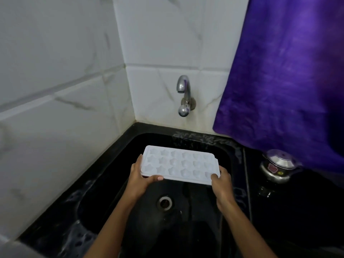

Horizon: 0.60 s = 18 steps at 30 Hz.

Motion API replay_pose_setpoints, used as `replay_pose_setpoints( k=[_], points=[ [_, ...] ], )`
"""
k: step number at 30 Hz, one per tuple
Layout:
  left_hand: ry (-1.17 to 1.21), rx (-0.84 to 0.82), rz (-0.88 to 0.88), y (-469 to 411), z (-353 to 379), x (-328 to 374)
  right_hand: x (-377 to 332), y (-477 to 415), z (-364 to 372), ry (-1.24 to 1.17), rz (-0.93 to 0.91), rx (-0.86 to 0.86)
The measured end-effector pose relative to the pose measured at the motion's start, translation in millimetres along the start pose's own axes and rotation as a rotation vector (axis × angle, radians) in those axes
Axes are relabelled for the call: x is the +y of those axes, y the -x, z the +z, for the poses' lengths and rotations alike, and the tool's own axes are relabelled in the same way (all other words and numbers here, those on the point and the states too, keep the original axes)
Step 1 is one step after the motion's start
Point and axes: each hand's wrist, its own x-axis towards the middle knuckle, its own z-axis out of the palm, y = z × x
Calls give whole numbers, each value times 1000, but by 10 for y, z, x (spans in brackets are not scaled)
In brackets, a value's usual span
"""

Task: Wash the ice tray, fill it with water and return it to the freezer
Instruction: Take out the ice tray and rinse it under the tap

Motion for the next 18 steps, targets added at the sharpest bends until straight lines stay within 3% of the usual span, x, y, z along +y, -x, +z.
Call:
replay_pose_setpoints(
  k=[2,8,11,14,18],
  points=[
    [73,-23,-39,-177,77,-72,-30,-86,-23,31,-15,41],
    [600,12,-169,-475,270,-241,-75,-262,-1,124,-78,50],
    [659,53,-241,-593,260,-329,-75,-321,44,234,-47,23],
    [668,114,-274,-680,260,-348,-169,-471,118,536,-25,121],
    [713,183,-292,-794,262,-382,-606,-775,308,666,-340,150]
  ],
)
